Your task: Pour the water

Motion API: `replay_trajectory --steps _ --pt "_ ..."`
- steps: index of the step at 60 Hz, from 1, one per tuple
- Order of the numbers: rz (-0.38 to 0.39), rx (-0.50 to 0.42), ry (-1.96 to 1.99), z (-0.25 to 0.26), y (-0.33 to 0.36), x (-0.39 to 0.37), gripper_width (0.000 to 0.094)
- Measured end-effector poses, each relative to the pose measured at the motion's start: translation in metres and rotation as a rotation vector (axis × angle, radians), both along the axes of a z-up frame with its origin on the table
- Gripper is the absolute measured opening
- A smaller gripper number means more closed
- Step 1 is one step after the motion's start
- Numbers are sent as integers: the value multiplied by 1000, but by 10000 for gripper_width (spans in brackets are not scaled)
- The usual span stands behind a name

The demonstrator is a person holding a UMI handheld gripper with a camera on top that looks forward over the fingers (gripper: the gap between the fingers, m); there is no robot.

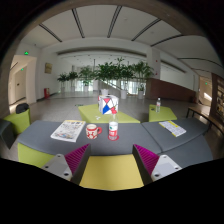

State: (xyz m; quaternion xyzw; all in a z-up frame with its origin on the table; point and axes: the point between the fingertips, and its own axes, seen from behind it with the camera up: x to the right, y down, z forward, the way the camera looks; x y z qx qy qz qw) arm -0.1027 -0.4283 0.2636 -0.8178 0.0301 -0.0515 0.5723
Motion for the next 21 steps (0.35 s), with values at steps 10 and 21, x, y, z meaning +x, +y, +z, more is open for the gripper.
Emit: replay_trajectory --steps 10,21 --pt "17 -2 4 6 -30 -6 854" --pt "15 21 9 12 -47 -6 853"
